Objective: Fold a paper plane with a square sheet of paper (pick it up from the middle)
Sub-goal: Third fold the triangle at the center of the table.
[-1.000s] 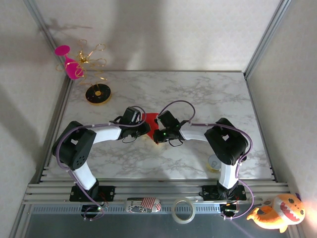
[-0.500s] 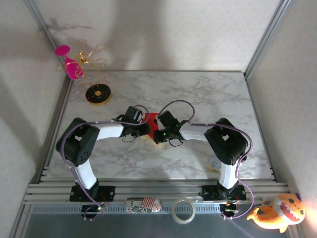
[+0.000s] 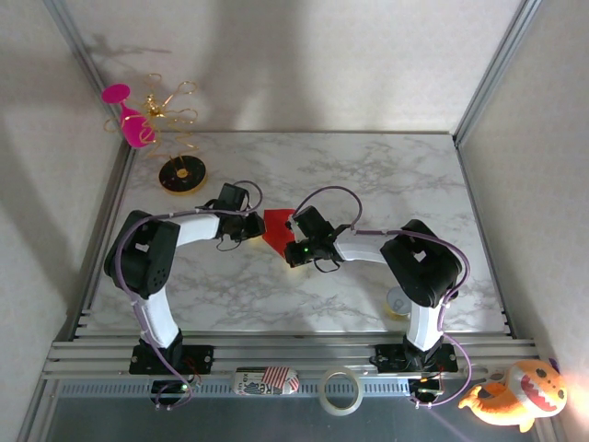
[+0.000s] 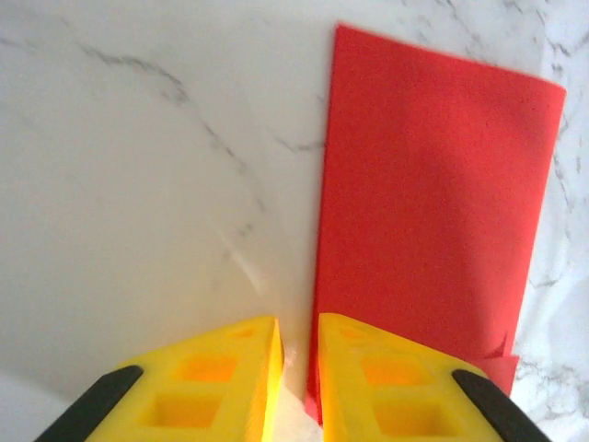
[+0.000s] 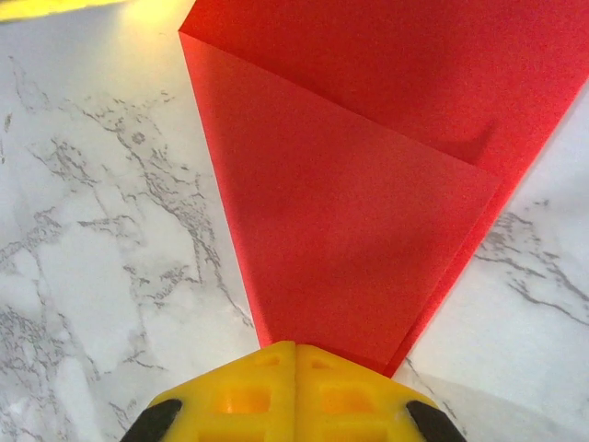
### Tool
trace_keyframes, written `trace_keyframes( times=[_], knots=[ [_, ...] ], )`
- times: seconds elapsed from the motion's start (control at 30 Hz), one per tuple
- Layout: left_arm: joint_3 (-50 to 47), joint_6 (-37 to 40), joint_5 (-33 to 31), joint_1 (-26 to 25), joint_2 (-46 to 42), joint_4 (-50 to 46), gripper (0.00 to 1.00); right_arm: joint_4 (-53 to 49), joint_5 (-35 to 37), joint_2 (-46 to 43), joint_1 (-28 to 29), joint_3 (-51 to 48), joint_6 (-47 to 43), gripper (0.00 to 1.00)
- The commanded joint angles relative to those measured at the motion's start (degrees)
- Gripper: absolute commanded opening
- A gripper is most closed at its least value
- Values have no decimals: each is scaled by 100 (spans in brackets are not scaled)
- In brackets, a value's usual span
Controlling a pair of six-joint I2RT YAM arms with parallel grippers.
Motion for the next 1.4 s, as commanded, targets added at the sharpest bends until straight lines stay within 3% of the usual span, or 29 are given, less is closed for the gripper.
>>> trace_keyframes(
  times=[0.0, 0.23, 0.4, 0.97, 1.37],
  knots=[
    [97, 191, -627, 229, 79, -224, 20, -1066, 551, 183, -26, -332, -103, 1],
    [-372, -425, 155, -6, -826, 356, 20, -947, 288, 201, -25, -266, -40, 1],
    [-681, -794, 441, -451, -829, 706, 16, -941, 255, 178, -62, -261, -101, 1],
    [-454, -692, -215, -598, -20, 261, 6, -342, -417, -217, -79, 483, 108, 2],
    [-457, -776, -362, -598, 59, 32, 3, 237, -521, 433, -81, 665, 988, 0]
  ],
)
